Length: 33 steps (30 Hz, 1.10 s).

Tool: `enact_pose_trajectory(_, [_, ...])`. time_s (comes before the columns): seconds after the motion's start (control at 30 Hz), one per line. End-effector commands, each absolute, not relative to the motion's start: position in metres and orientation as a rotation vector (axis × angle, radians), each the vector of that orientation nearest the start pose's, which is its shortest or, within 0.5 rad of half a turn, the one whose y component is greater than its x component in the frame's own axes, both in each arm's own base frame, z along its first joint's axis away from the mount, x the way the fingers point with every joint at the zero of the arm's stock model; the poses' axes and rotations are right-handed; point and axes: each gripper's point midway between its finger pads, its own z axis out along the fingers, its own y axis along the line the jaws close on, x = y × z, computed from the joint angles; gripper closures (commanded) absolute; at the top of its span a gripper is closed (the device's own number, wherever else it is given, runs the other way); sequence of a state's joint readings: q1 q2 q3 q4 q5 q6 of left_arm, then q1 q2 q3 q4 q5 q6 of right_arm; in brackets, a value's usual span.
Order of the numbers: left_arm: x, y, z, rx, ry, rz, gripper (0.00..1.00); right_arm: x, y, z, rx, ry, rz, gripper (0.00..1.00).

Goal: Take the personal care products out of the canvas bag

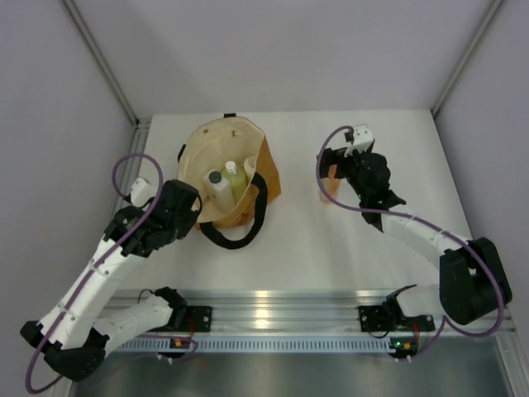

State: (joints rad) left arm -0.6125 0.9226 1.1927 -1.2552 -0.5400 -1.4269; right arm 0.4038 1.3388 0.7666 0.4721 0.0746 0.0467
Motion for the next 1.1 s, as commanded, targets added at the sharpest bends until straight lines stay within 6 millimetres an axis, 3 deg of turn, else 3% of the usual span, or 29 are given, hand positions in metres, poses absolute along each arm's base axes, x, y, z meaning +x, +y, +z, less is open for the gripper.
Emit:
enact_pose_trajectory(0.0, [0.217, -0.087, 0.255, -1.088, 2.079, -0.332, 1.0, 0.408, 0.163, 0.29, -0.202, 1.494, 0.333, 0.0])
enact_pose_trajectory(0.07, [0.22, -0.092, 0.255, -1.07, 2.081, -0.353, 1.0, 0.406, 0.167, 0.309, -0.209, 1.486, 0.346, 0.0])
enact_pose_trajectory(0.1, [0.222, -0.094, 0.255, -1.061, 2.081, -0.362, 1.0, 0.403, 0.167, 0.308, -0.212, 1.53, 0.334, 0.01])
enact_pose_trajectory(0.13, [0.223, -0.096, 0.254, -1.054, 2.086, -0.368, 1.0, 0.399, 0.179, 0.331, -0.224, 1.508, 0.358, 0.01])
enact_pose_trajectory(0.2, [0.225, -0.102, 0.254, -1.049, 2.091, -0.394, 1.0, 0.386, 0.193, 0.335, -0.273, 1.569, 0.368, 0.0])
enact_pose_trajectory(0.23, [0.226, -0.103, 0.251, -1.048, 2.096, -0.394, 1.0, 0.373, 0.214, 0.36, -0.296, 1.534, 0.43, 0.0])
enact_pose_trajectory(0.3, [0.227, -0.105, 0.247, -1.051, 2.11, -0.39, 1.0, 0.353, 0.236, 0.371, -0.314, 1.543, 0.52, 0.0])
enact_pose_trajectory(0.33, [0.226, -0.105, 0.242, -1.052, 2.12, -0.377, 1.0, 0.334, 0.26, 0.385, -0.344, 1.528, 0.598, 0.0])
enact_pose_trajectory(0.4, [0.225, -0.105, 0.235, -1.059, 2.131, -0.368, 1.0, 0.319, 0.288, 0.388, -0.378, 1.584, 0.688, 0.01])
enact_pose_trajectory(0.47, [0.223, -0.105, 0.231, -1.067, 2.135, -0.369, 1.0, 0.294, 0.325, 0.386, -0.446, 1.626, 0.772, 0.01])
enact_pose_trajectory(0.5, [0.222, -0.104, 0.23, -1.068, 2.134, -0.377, 1.0, 0.292, 0.34, 0.367, -0.485, 1.695, 0.768, 0.0])
enact_pose_trajectory(0.53, [0.22, -0.105, 0.224, -1.069, 2.146, -0.37, 1.0, 0.277, 0.36, 0.379, -0.521, 1.681, 0.813, 0.0])
enact_pose_trajectory(0.57, [0.219, -0.105, 0.222, -1.076, 2.15, -0.372, 1.0, 0.271, 0.372, 0.378, -0.542, 1.693, 0.828, 0.01])
enact_pose_trajectory(0.6, [0.217, -0.104, 0.221, -1.077, 2.152, -0.375, 1.0, 0.272, 0.385, 0.359, -0.572, 1.752, 0.796, 0.0])
enact_pose_trajectory(0.63, [0.215, -0.105, 0.214, -1.087, 2.166, -0.371, 1.0, 0.262, 0.4, 0.371, -0.597, 1.733, 0.819, 0.01])
enact_pose_trajectory(0.67, [0.214, -0.105, 0.212, -1.094, 2.168, -0.373, 1.0, 0.26, 0.408, 0.367, -0.616, 1.748, 0.805, 0.01])
enact_pose_trajectory(0.7, [0.212, -0.104, 0.21, -1.102, 2.17, -0.377, 1.0, 0.265, 0.418, 0.344, -0.635, 1.806, 0.746, 0.01])
enact_pose_trajectory(0.77, [0.207, -0.102, 0.207, -1.129, 2.158, -0.397, 1.0, 0.263, 0.432, 0.349, -0.659, 1.795, 0.739, 0.03])
enact_pose_trajectory(0.8, [0.205, -0.1, 0.206, -1.141, 2.148, -0.403, 1.0, 0.268, 0.44, 0.331, -0.684, 1.834, 0.704, 0.05])
enact_pose_trajectory(0.83, [0.202, -0.097, 0.206, -1.152, 2.133, -0.413, 1.0, 0.27, 0.445, 0.334, -0.684, 1.827, 0.708, 0.06])
enact_pose_trajectory(1.03, [0.198, -0.09, 0.207, -1.214, 2.07, -0.446, 1.0, 0.294, 0.469, 0.305, -0.696, 1.87, 0.646, 0.12])
enact_pose_trajectory(1.07, [0.198, -0.09, 0.207, -1.217, 2.073, -0.449, 1.0, 0.297, 0.473, 0.29, -0.713, 1.897, 0.625, 0.14])
